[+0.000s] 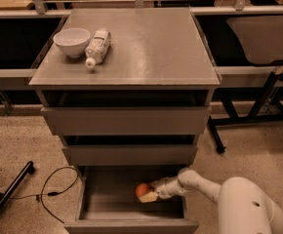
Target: Place orange into bottom drawer
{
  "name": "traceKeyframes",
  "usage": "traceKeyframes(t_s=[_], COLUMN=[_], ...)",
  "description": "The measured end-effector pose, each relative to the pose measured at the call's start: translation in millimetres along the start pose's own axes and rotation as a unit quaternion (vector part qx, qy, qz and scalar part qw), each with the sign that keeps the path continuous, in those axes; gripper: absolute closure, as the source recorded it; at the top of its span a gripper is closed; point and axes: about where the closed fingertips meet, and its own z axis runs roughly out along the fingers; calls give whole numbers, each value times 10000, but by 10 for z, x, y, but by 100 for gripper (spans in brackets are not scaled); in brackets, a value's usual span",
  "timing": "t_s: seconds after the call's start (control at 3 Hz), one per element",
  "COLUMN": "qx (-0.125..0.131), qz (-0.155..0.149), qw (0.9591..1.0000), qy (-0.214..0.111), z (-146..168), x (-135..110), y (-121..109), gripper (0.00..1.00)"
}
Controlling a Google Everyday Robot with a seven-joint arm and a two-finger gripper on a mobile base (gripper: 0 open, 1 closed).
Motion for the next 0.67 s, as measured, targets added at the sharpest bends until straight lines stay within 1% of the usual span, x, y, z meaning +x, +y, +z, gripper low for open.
traceKeyframes(t_s=[0.33,0.67], qx=[0,-3], qz=[0,0], qw=[10000,10000], qy=[0,1], z=[0,3], x=[0,1], y=[0,3], gripper=[12,0])
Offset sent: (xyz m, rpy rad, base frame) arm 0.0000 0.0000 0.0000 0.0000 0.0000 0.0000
